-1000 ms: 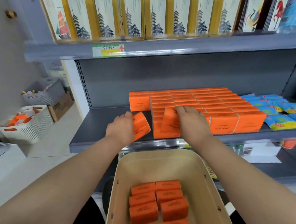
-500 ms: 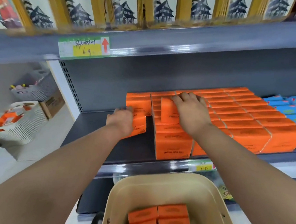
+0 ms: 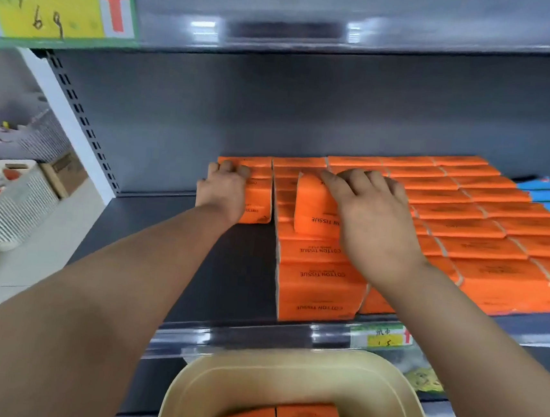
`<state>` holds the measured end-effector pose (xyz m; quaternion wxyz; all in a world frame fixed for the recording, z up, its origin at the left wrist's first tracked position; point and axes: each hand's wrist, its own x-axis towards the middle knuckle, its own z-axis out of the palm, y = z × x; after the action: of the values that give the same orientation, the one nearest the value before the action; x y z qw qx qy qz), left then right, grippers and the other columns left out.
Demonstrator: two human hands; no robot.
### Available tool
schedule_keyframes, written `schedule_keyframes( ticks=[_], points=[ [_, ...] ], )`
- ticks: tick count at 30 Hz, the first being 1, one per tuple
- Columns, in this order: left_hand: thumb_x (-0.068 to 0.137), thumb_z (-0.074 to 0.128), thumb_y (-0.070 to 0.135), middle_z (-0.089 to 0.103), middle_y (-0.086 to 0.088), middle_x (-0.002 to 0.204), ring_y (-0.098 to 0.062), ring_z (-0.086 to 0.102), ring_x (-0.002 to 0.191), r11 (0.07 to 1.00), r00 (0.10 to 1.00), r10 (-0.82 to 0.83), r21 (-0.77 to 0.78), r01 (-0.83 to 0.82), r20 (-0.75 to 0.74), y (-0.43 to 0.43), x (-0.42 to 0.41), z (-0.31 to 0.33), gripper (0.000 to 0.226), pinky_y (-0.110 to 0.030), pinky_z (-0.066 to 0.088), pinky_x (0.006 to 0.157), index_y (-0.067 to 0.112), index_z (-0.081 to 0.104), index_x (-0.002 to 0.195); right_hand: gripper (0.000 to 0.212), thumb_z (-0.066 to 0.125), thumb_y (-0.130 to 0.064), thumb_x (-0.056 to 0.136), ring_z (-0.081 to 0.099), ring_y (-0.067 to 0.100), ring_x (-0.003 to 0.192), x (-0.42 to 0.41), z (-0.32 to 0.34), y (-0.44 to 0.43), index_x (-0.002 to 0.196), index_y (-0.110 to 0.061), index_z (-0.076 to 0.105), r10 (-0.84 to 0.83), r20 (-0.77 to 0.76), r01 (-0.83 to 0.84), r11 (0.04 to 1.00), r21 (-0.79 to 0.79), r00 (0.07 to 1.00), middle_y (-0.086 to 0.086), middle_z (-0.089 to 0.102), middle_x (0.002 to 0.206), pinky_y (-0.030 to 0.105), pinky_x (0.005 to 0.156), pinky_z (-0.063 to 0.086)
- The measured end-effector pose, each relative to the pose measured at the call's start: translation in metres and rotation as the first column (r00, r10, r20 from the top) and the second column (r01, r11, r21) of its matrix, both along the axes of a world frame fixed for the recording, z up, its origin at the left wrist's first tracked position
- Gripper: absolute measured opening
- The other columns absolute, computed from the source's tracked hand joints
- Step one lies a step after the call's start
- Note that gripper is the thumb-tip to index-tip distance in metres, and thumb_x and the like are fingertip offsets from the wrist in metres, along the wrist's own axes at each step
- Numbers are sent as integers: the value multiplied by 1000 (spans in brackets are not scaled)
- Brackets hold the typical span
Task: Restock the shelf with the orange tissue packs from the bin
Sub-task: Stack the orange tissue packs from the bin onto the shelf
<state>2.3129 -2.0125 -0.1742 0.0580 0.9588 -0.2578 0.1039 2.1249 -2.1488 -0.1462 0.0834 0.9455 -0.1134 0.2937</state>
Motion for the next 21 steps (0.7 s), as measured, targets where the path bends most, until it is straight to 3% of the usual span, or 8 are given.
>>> schedule_keyframes(
  ticks=[10, 15, 21],
  points=[
    [79, 48, -8, 40, -13, 126, -32, 38, 117, 991, 1000, 18, -136, -16, 15, 11, 9, -4, 52, -44, 49, 82, 6, 42, 128, 59, 52, -2, 82, 46, 29, 116, 17, 17, -3, 137, -24, 45, -15, -92, 19, 999, 47, 996, 4, 54, 124, 41, 91, 37],
    [78, 50, -10, 42, -13, 130, -31, 37, 121, 971, 998, 53, -233, -61, -43, 49, 8, 7, 59, -42, 45, 89, 9, 42, 134, 58, 56, -7, 83, 47, 29, 119, 62, 35, 32, 136, -26, 45, 155, -68, -144, 980, 136, 986, 5, 53, 125, 40, 94, 40],
    [78, 54, -8, 42, -12, 130, -29, 38, 121, 972, 992, 61, -221, -84, -108, 84, -7, -3, 59, -40, 47, 89, 9, 41, 133, 55, 57, -5, 82, 45, 28, 123, 108, 6, 74, 133, -24, 45, 258, -227, -205, 951, 231, 939, 5, 50, 130, 40, 96, 39]
  ],
)
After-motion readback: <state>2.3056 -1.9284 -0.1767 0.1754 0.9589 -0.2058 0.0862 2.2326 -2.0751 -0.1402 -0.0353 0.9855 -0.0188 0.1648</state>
